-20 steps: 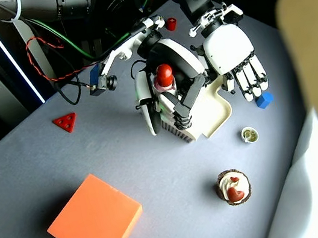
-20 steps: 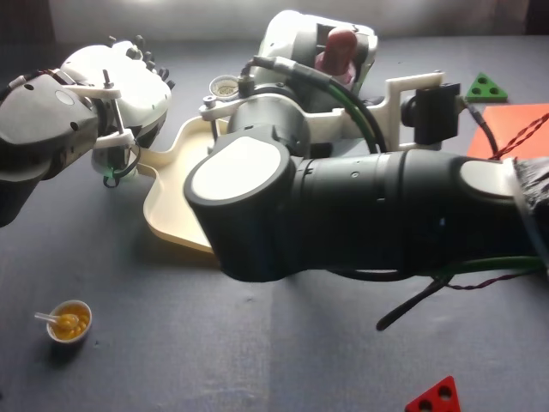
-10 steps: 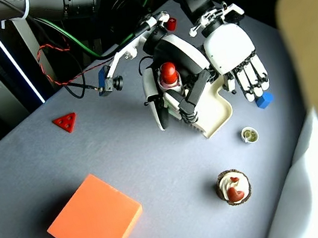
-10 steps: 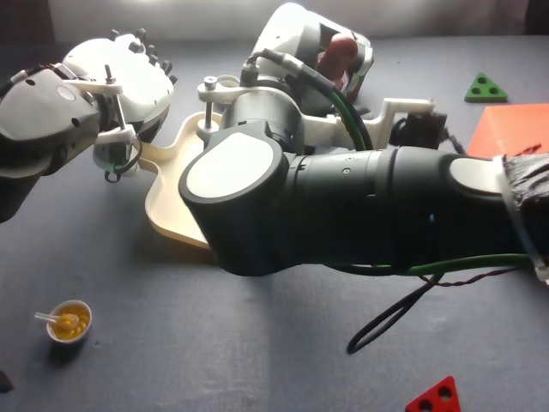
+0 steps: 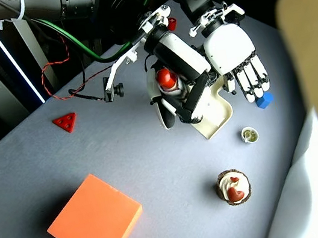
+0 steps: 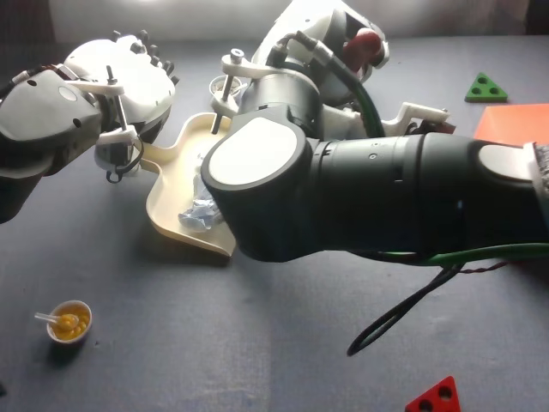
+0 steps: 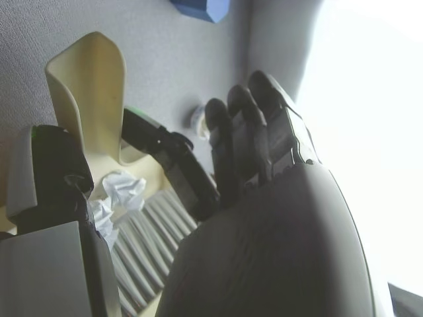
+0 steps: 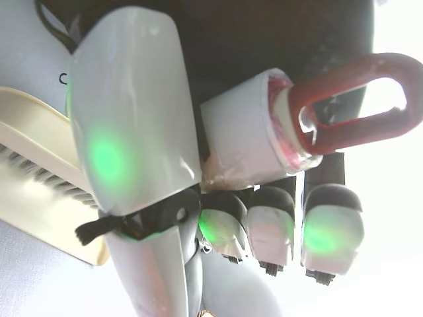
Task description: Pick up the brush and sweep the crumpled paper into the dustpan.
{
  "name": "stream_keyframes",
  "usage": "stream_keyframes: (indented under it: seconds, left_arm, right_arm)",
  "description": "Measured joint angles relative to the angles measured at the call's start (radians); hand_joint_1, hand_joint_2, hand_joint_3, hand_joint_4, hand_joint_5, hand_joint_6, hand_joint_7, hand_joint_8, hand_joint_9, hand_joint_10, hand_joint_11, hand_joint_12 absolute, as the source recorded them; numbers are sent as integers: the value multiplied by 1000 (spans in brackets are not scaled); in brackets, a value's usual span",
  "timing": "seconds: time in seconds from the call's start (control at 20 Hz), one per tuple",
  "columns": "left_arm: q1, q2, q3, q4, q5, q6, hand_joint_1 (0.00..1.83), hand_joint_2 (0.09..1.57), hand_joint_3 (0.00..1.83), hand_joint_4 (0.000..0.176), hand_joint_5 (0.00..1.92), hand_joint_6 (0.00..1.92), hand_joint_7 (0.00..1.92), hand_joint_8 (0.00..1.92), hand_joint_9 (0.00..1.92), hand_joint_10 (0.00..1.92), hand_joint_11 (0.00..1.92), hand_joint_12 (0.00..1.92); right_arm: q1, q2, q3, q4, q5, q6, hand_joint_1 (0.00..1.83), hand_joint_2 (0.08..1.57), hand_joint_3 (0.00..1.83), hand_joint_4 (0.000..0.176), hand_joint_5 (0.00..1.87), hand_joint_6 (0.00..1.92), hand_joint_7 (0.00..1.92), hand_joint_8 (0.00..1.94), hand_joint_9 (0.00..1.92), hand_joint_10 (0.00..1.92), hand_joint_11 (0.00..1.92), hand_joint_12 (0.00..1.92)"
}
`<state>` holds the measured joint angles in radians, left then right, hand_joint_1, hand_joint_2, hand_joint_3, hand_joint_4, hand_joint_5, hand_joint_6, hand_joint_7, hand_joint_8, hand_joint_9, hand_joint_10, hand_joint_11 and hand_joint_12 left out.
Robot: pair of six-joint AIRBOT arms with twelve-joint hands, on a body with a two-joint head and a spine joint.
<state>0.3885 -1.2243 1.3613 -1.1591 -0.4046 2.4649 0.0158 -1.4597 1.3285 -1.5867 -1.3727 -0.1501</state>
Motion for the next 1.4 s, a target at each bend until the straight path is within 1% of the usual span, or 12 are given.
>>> stream_keyframes:
  seconds: [0.1, 0.2, 0.25, 0.3, 0.4, 0.5, 0.7, 1.1, 1.15, 1.25, 1.35, 1.4]
  left_arm:
    - [0, 0, 0, -1, 0, 0, 1127, 1083, 0, 0, 1056, 853, 344, 1, 235, 6, 0, 562]
    - [0, 0, 0, -1, -1, 0, 1098, 1092, 1, 0, 1033, 893, 337, 1, 230, 3, 0, 542]
    - [0, 0, 0, -4, -1, 0, 1096, 1086, 0, 17, 1048, 869, 347, 3, 237, 3, 0, 565]
    - [0, 0, 0, -4, -1, 0, 1105, 1084, 0, 0, 1052, 862, 335, 2, 228, 2, 0, 552]
    - [0, 0, 2, -4, 0, 0, 1094, 1088, 1, 16, 1042, 878, 330, 0, 240, 4, 0, 546]
    - [0, 0, 2, -5, -1, 0, 1111, 1079, 0, 0, 1064, 842, 357, 3, 272, 5, 0, 616]
    - [0, 0, 2, -5, -1, 0, 1122, 1084, 1, 0, 1052, 859, 340, 0, 229, 0, 0, 579]
    - [0, 0, 2, -3, -1, 0, 1103, 1083, 0, 2, 1056, 855, 343, 2, 243, 3, 0, 564]
    - [0, 0, 2, -3, -1, 0, 1095, 1084, 0, 19, 1052, 862, 343, 1, 244, 2, 0, 557]
    - [0, 0, 2, -3, -1, 0, 1112, 1081, 0, 0, 1062, 846, 344, 3, 243, 2, 0, 573]
    - [0, 0, 3, -3, 0, 0, 1082, 1094, 1, 36, 1027, 903, 317, 3, 218, 2, 0, 527]
    - [-2, 0, 4, -3, 0, -1, 1098, 1089, 0, 5, 1043, 876, 326, 3, 223, 2, 0, 564]
  right_arm:
    - [7, 23, -27, 0, 11, -51, 1340, 1120, 0, 0, 1179, 1921, 1227, 1941, 1353, 1921, 1392, 1921]
    - [19, 45, -54, -6, 24, -94, 1349, 1130, 2, 0, 1195, 1921, 1264, 1941, 1383, 1921, 1160, 1921]
    - [26, 50, -62, -9, 28, -124, 1328, 1136, 2, 0, 1187, 1921, 1272, 1941, 1385, 1921, 1112, 1859]
    - [32, 52, -68, -16, 31, -148, 1329, 1129, 0, 0, 1161, 1921, 1226, 1941, 1320, 1921, 1130, 1909]
    - [39, 52, -70, -39, 52, -227, 1328, 1117, 0, 0, 1142, 1921, 1202, 1941, 1287, 1921, 1182, 1921]
    - [39, 44, -69, -38, 74, -328, 1334, 1128, 1, 0, 1130, 1921, 1201, 1941, 1306, 1921, 1177, 1921]
    - [34, 3, -32, 2, 99, -425, 1337, 1127, 0, 0, 1162, 1921, 1242, 1941, 1341, 1921, 1347, 1921]
    - [20, -60, 49, 61, 110, -351, 1323, 1136, 1, 0, 1138, 1921, 1222, 1941, 1323, 1921, 1399, 1921]
    - [20, -62, 50, 58, 103, -326, 1315, 1125, 0, 0, 1151, 1921, 1219, 1941, 1321, 1921, 1395, 1921]
    - [20, -62, 42, 50, 96, -278, 1315, 1125, 0, 0, 1156, 1921, 1224, 1941, 1321, 1921, 1380, 1921]
    - [21, -62, 27, 21, 93, -230, 1327, 1130, 0, 0, 1140, 1921, 1208, 1941, 1295, 1921, 1326, 1921]
    - [21, -61, 18, 1, 93, -210, 1328, 1136, 2, 0, 1120, 1921, 1191, 1941, 1277, 1921, 1314, 1921]
